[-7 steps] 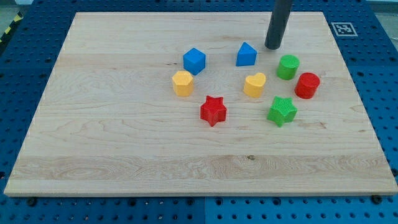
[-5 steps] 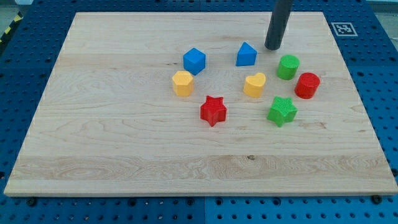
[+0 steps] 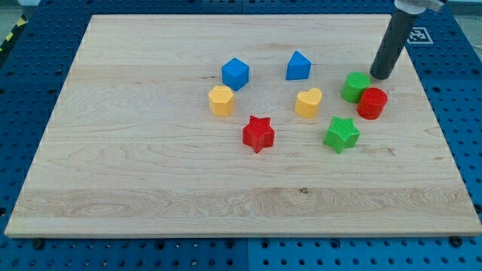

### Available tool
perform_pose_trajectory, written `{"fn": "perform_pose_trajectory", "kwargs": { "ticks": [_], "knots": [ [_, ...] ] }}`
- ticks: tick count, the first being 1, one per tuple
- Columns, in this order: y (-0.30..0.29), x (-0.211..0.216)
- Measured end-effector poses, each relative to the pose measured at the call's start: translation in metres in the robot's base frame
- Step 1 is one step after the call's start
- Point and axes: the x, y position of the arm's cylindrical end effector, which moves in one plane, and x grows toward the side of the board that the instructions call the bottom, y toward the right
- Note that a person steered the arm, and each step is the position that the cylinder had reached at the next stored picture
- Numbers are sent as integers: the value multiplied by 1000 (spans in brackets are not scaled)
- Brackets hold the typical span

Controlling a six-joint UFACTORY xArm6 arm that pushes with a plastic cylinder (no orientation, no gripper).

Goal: Push the green circle into the yellow heart

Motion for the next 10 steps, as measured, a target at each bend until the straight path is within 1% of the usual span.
{"fn": "perform_pose_trajectory", "kwargs": {
  "ticks": [10],
  "knots": [
    [-14, -3]
  ]
}}
